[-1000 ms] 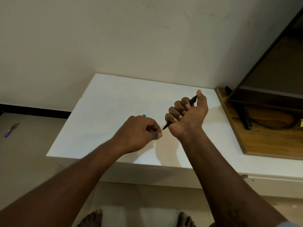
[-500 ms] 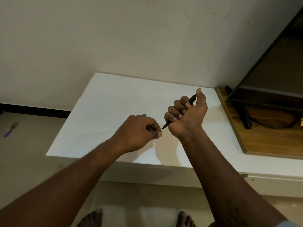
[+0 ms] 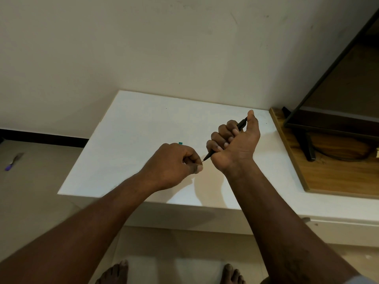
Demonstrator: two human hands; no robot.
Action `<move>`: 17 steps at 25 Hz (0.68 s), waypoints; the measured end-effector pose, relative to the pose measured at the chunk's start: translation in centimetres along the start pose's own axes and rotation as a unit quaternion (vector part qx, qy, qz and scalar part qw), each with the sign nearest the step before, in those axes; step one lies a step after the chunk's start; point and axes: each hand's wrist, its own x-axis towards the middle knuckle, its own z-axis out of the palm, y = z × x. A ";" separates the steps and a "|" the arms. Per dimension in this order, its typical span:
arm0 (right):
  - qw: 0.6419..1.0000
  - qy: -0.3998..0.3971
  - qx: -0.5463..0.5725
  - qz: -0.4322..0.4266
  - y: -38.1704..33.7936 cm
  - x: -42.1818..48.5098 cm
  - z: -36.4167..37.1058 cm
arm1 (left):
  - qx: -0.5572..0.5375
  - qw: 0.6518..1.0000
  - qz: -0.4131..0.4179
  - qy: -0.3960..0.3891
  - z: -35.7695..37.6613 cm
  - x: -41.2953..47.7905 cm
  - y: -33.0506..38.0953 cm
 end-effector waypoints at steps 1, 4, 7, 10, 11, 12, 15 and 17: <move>1.000 0.003 0.001 -0.001 0.0 0.0 0.0 | -0.003 1.000 -0.001 -0.001 0.0 0.0 0.0; 1.000 0.007 0.001 -0.002 -0.1 0.0 0.0 | -0.003 1.000 -0.001 -0.001 0.0 0.0 0.0; 1.000 0.009 0.002 -0.001 -0.1 0.0 0.0 | -0.006 1.000 -0.005 -0.004 0.0 0.0 0.1; 1.000 0.010 0.003 -0.002 -0.2 0.0 0.0 | -0.003 1.000 -0.007 -0.008 0.0 0.0 0.2; 1.000 0.011 0.002 -0.002 -0.2 0.0 0.0 | -0.004 1.000 -0.008 -0.009 -0.1 -0.1 0.3; 1.000 0.011 0.003 -0.002 -0.2 0.0 0.0 | -0.005 1.000 -0.009 -0.009 -0.1 -0.1 0.3; 1.000 0.009 0.002 -0.002 -0.3 0.1 -0.1 | -0.002 1.000 -0.008 -0.005 -0.1 -0.2 0.5; 1.000 0.007 0.001 -0.003 -0.3 0.1 0.0 | -0.001 1.000 -0.007 -0.004 -0.1 -0.2 0.6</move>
